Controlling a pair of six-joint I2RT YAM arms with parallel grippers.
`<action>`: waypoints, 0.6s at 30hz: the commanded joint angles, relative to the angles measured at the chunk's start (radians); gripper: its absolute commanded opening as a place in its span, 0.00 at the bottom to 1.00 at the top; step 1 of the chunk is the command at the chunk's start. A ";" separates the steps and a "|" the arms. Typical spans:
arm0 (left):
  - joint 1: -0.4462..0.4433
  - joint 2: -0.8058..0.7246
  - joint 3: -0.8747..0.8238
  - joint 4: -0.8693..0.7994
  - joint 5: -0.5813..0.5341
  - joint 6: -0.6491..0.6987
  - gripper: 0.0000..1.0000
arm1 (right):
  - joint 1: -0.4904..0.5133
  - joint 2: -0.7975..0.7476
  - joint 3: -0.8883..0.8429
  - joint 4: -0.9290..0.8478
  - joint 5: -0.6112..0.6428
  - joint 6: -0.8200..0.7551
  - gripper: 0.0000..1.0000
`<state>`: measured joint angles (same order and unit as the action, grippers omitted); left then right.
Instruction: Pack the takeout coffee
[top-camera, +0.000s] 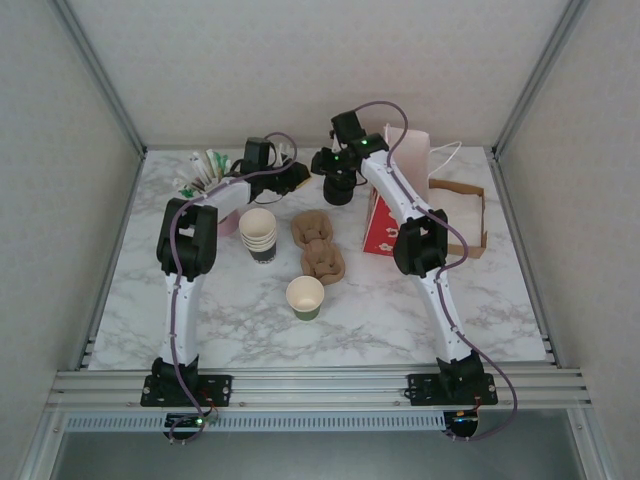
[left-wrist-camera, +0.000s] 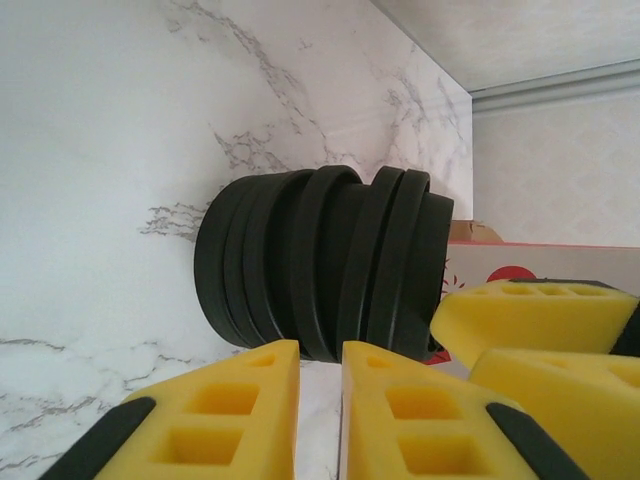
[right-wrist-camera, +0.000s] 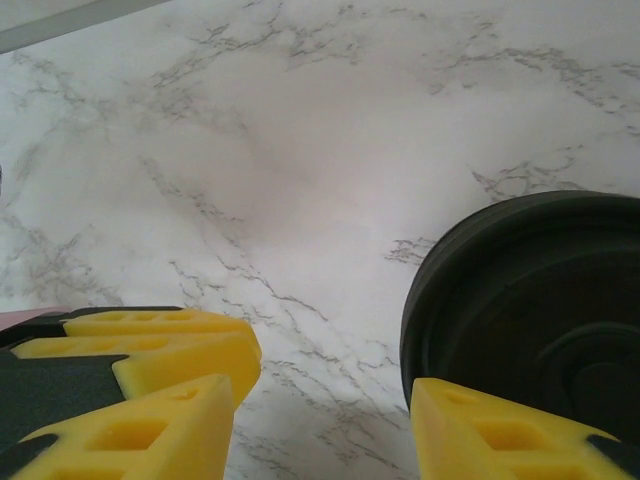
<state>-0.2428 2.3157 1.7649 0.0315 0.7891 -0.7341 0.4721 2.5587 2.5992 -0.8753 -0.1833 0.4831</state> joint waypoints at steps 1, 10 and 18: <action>0.008 -0.049 -0.007 0.039 0.002 -0.008 0.19 | 0.007 -0.033 0.012 -0.028 0.072 -0.020 0.52; 0.006 -0.033 0.017 0.029 0.009 -0.006 0.19 | -0.008 -0.114 -0.099 -0.023 0.302 -0.012 0.67; 0.004 -0.017 0.041 0.012 0.011 0.001 0.19 | -0.018 -0.112 -0.129 0.014 0.286 0.005 0.75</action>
<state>-0.2420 2.3157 1.7668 0.0334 0.7895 -0.7341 0.4545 2.4870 2.4870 -0.8719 0.0647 0.4725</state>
